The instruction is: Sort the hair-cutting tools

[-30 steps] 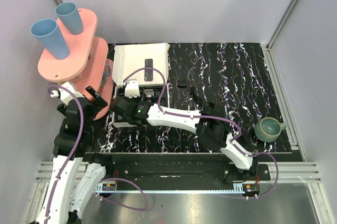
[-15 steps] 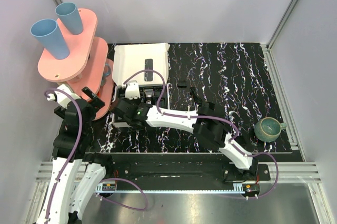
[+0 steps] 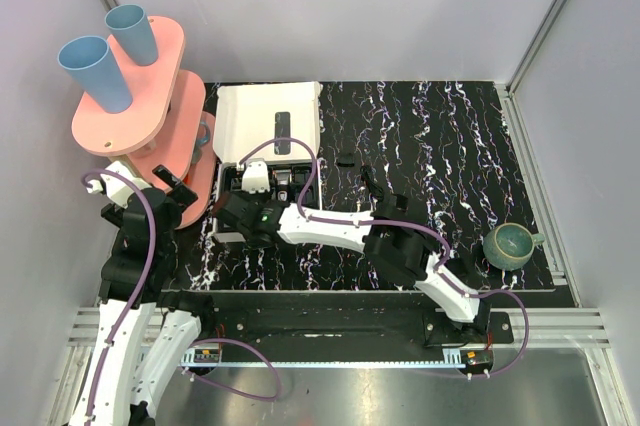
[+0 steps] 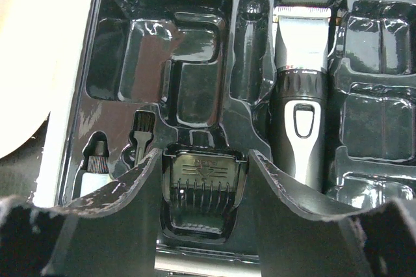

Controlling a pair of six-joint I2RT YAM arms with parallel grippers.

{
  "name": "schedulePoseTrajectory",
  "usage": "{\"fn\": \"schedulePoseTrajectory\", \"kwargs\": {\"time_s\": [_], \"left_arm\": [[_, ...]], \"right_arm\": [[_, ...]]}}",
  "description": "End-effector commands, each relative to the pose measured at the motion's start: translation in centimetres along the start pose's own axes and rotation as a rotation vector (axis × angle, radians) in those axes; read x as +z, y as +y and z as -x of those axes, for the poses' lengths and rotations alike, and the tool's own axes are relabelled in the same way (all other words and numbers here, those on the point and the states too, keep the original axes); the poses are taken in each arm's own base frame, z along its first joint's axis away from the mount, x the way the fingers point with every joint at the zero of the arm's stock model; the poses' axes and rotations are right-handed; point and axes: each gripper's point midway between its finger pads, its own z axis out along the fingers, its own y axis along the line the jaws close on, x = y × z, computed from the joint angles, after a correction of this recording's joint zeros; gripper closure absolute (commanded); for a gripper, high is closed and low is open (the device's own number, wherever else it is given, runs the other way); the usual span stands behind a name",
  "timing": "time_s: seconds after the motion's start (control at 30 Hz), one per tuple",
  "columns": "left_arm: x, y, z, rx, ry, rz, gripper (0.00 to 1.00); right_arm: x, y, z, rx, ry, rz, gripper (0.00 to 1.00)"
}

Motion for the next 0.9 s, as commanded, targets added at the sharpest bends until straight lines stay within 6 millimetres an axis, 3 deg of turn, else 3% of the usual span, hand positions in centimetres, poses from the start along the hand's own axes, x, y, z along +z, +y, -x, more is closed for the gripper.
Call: {"fn": "schedulePoseTrajectory", "kwargs": {"time_s": [0.0, 0.3, 0.53, 0.63, 0.87], "left_arm": [[-0.6, 0.2, 1.9, -0.036, -0.053, 0.010, 0.01], [-0.7, 0.2, 2.0, -0.037, -0.054, 0.010, 0.01], [-0.7, 0.2, 2.0, -0.038, -0.057, 0.008, 0.01], [-0.8, 0.2, 2.1, -0.040, -0.058, 0.005, 0.01], [-0.8, 0.1, 2.1, -0.042, -0.061, 0.000, 0.01]], "right_arm": [[0.8, 0.5, -1.2, 0.038, 0.000, 0.000, 0.75], [0.6, 0.3, -1.9, 0.016, 0.022, 0.009, 0.72], [-0.5, 0.2, -1.1, 0.027, 0.035, 0.018, 0.51], [-0.7, 0.2, -1.0, 0.029, 0.051, 0.008, 0.30], [-2.1, 0.9, 1.6, 0.051, 0.036, 0.033, 0.19]]}}
